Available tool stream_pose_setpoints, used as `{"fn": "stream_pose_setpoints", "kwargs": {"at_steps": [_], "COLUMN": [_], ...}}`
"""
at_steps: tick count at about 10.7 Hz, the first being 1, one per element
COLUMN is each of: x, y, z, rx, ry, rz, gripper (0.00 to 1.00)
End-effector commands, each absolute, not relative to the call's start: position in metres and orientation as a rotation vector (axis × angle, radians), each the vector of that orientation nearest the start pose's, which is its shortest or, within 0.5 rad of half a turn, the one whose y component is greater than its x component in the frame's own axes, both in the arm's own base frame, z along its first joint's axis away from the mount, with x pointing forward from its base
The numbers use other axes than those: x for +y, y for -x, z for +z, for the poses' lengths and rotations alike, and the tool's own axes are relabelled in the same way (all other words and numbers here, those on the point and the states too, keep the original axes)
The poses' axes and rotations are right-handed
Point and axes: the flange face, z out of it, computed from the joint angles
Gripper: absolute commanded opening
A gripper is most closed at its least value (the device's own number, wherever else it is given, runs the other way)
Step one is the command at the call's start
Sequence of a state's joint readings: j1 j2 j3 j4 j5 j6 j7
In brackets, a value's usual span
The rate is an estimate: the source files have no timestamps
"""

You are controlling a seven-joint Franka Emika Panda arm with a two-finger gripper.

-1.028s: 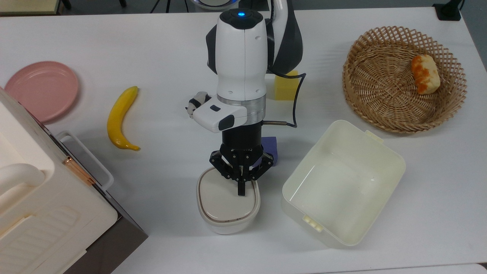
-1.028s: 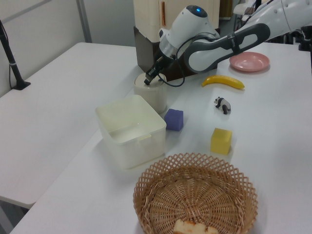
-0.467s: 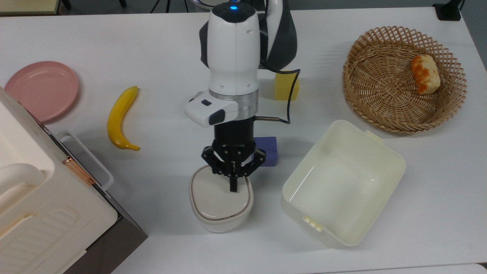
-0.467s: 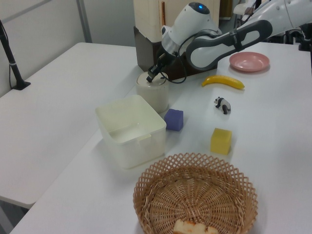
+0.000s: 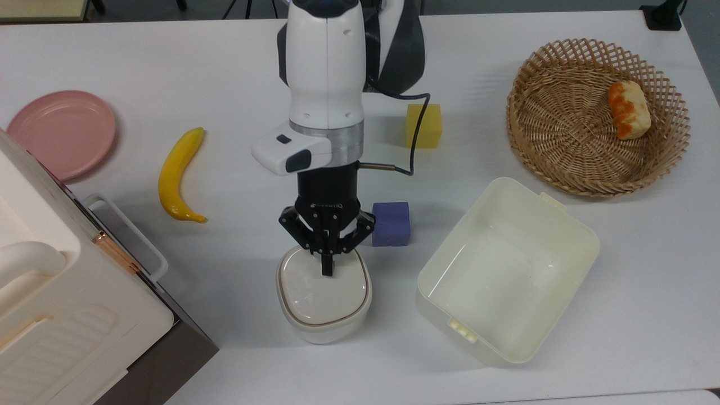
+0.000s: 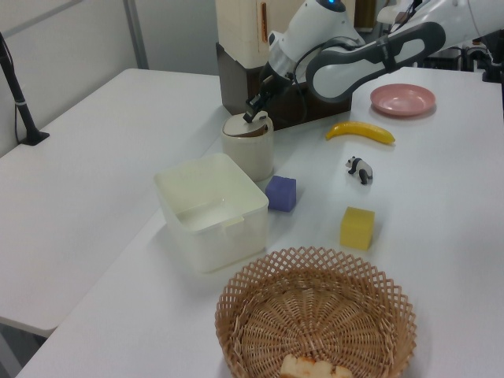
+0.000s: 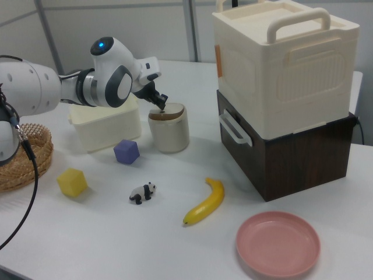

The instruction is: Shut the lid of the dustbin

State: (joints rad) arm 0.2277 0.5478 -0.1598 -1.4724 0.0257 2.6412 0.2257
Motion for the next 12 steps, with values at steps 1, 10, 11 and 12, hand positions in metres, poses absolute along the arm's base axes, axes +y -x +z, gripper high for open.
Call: {"fn": "stream_pose_setpoints", "kwargs": {"at_steps": [1,10,11,12], "x": [0.07,0.057,0.053,0.045], "y": [-0.721,-0.716,-0.714,-0.708], "z": [0.434,0.421,0.434,0.457], "rx": [0.198,0.128,0.146,0.172], "ry": [2.973,3.011,2.994,2.975], "rz": [-0.859,-0.823,-0.844,-0.866], "gripper": [0.0,0.0,0.0,0.0]}}
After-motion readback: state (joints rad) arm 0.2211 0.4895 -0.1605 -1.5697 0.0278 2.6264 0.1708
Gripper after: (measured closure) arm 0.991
